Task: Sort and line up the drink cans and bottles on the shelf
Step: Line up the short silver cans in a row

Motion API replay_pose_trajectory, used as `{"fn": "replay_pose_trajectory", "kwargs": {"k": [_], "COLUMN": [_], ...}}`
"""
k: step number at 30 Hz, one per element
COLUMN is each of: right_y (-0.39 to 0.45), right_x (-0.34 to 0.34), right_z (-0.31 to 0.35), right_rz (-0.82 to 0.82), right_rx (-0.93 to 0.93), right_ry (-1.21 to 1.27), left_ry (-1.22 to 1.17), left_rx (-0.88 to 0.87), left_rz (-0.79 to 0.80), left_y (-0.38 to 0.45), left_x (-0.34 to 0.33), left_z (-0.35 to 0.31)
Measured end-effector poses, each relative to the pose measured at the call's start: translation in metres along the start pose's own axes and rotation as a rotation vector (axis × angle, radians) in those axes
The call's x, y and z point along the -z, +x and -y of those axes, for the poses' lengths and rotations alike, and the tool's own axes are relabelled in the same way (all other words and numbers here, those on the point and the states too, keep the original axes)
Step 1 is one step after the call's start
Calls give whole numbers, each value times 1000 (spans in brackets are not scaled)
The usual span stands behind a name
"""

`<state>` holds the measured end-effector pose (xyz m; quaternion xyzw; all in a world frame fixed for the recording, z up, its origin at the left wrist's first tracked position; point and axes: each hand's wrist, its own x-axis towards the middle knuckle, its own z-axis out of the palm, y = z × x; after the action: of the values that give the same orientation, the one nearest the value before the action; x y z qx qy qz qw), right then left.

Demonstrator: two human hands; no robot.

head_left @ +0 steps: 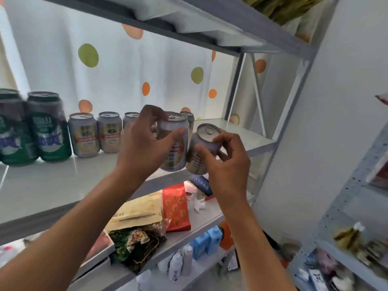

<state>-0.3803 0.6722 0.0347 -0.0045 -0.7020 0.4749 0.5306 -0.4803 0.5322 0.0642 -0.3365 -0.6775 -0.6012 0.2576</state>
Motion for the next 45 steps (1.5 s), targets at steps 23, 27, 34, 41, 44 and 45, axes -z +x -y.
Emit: {"fn": "replay_pose_trajectory", "kwargs": {"k": [23,27,34,41,44,45], "right_y": [113,131,172,211,226,230], "right_x": [-49,-32,-1,21,26,27], "right_z": [-111,-121,-151,-186,-201,-205], "right_rz": [-212,-228,-250,-179,-161,-157], "right_rx": [-40,-29,-48,-44,-17,-15], "right_ry": [161,178,207,212,229,235], "left_ry": [-105,-22,69,193,260,285], "left_rx": [170,139,88,53,56,58], "left_rz": [-72,-68,-35,-31,-34,-32], "left_y": [107,110,143,184,195,198], "left_x": [-58,-77,-130,-184,-207,-213], "left_z": [63,58,45,39,44,47]}}
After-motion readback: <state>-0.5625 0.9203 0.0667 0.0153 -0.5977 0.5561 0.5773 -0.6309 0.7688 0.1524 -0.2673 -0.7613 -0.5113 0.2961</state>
